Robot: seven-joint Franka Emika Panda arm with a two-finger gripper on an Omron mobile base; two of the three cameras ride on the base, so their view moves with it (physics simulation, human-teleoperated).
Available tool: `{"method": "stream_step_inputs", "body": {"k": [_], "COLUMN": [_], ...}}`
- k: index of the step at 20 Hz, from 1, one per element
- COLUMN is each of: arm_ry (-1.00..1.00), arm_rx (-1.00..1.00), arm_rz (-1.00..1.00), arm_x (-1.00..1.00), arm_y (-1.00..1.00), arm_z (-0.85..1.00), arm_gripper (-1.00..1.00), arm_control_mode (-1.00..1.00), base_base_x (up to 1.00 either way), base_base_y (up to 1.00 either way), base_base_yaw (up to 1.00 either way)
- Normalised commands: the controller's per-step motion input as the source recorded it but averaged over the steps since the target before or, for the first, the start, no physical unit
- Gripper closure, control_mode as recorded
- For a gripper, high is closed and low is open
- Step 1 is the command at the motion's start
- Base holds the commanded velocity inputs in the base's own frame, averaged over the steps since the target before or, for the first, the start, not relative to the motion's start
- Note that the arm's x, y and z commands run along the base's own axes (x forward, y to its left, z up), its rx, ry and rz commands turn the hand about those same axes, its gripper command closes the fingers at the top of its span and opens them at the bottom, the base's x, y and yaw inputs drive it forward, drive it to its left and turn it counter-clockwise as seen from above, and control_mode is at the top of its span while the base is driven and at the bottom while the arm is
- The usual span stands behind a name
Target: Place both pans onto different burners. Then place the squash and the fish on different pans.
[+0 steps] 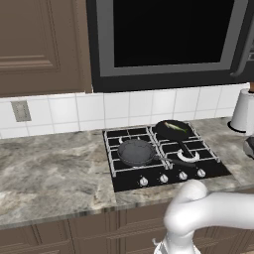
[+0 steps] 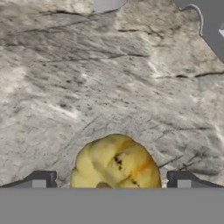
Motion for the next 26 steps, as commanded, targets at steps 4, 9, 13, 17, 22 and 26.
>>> {"method": "stream_step_inputs", "body": {"k": [4,9,13,17,22,26], "arm_ry": [0.0,0.0,0.0,0.0,0.0,0.0], "arm_rx": [0.0,0.01,0.0,0.0,0.0,0.0], "arm_rz": [-0.01,-0.01,-0.02,-0.02,-0.02,-0.02], "arm_x": [0.32,0.14,-0.18,-0.23,-0.29,-0.31], "arm_y": [-0.25,-0.07,0.0,-0.03,-0.08,-0.01], "arm_z": [-0.05,-0.26,-0.29,-0.13,-0.01,-0.04], "arm_gripper": [-1.0,-1.0,-1.0,-1.0,-1.0,-1.0], "arm_control_mode": [-1.0,-1.0,-1.0,-1.0,-1.0,-1.0], "base_base_x": [0.0,0.0,0.0,0.0,0.0,0.0], "base_base_y": [0.0,0.0,0.0,0.0,0.0,0.0], "base_base_yaw": [0.0,0.0,0.0,0.0,0.0,0.0]}}
